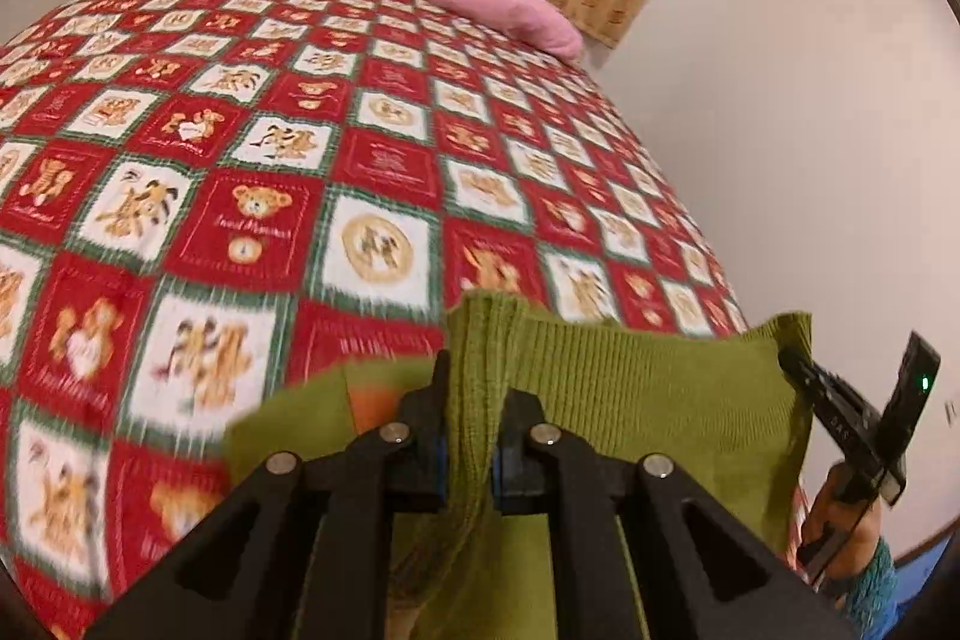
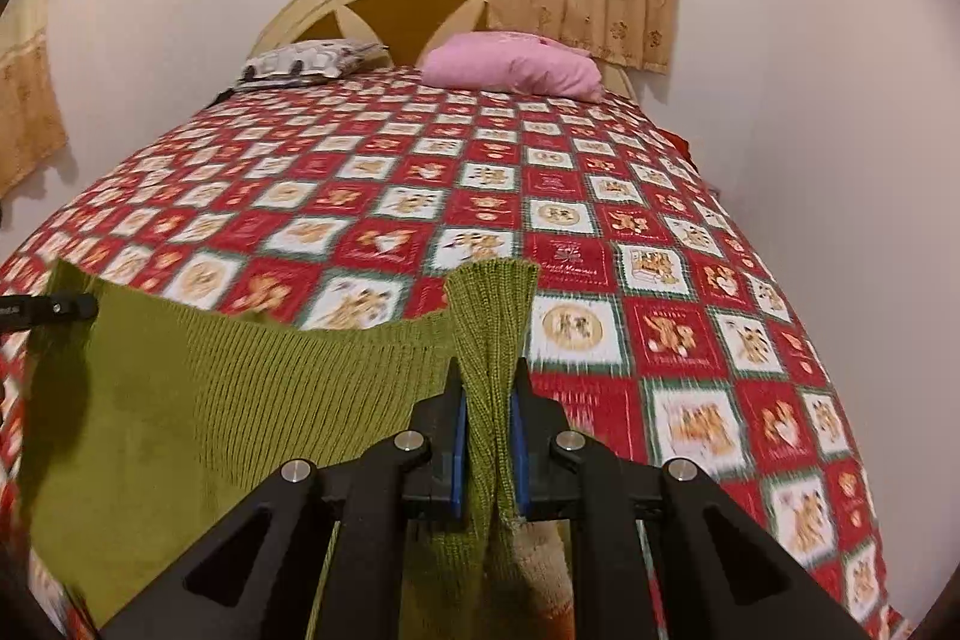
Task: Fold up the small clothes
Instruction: 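Carry the hem over toward the collar with both tools and lay it down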
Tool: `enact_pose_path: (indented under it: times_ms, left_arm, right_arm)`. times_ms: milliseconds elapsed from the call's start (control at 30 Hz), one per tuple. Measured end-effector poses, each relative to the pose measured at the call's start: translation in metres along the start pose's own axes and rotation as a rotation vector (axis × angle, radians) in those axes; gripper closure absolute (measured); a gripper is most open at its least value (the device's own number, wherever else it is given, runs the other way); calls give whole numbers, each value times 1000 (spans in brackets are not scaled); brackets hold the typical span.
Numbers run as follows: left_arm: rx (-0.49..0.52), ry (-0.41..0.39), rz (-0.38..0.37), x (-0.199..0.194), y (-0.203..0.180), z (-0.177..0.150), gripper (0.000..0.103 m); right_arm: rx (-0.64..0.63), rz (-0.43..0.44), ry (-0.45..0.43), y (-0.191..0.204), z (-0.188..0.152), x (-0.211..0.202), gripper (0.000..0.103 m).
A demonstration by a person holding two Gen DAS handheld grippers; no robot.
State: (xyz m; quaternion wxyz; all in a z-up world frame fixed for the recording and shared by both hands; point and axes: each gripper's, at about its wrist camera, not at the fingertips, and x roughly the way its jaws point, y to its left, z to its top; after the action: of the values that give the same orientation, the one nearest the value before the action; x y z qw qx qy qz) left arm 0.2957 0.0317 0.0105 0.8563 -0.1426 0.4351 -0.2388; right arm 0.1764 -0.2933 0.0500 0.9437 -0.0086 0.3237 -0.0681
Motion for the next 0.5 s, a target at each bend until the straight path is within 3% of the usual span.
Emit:
enact_pose_path:
  times_ms: [133, 200, 300, 500]
  left_arm:
    - [-70, 9, 67, 41, 18, -1, 94]
    - [-77, 22, 161, 60, 30, -9, 95]
    - [-123, -6, 132, 57, 40, -11, 92]
    - [-86, -4, 182, 57, 35, -12, 91]
  right_arm:
    - [-4, -32, 53, 2, -16, 53, 92]
    - [-8, -36, 89, 2, -28, 68, 92]
    - [20, -15, 113, -5, -32, 75, 92]
    - [22, -7, 202, -6, -32, 92, 87]
